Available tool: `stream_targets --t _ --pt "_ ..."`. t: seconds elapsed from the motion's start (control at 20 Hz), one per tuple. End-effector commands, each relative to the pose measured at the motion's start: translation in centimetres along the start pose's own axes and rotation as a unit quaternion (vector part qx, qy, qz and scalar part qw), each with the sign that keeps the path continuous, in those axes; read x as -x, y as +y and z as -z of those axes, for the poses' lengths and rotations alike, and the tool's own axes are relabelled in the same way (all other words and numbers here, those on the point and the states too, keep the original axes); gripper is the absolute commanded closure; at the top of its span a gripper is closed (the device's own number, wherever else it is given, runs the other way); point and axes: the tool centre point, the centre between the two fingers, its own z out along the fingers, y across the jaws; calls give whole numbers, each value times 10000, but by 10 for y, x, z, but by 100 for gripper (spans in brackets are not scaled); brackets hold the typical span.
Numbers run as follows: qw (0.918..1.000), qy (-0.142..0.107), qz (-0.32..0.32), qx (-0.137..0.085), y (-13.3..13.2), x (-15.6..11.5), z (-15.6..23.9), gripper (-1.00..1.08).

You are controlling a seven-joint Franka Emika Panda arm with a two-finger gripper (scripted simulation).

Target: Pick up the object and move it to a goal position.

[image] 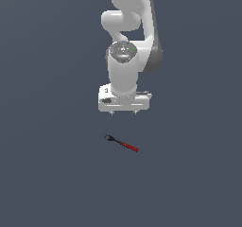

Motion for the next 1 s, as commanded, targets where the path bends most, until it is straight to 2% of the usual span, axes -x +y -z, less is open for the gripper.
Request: stream_targets --t 0.0,0.55,0.95 --pt "10000 0 0 0 0 0 0 -92" --pt "9997 105 -202 -48 -1 -8 13 -92" --pt "9999 105 92 -17 0 -12 7 -92"
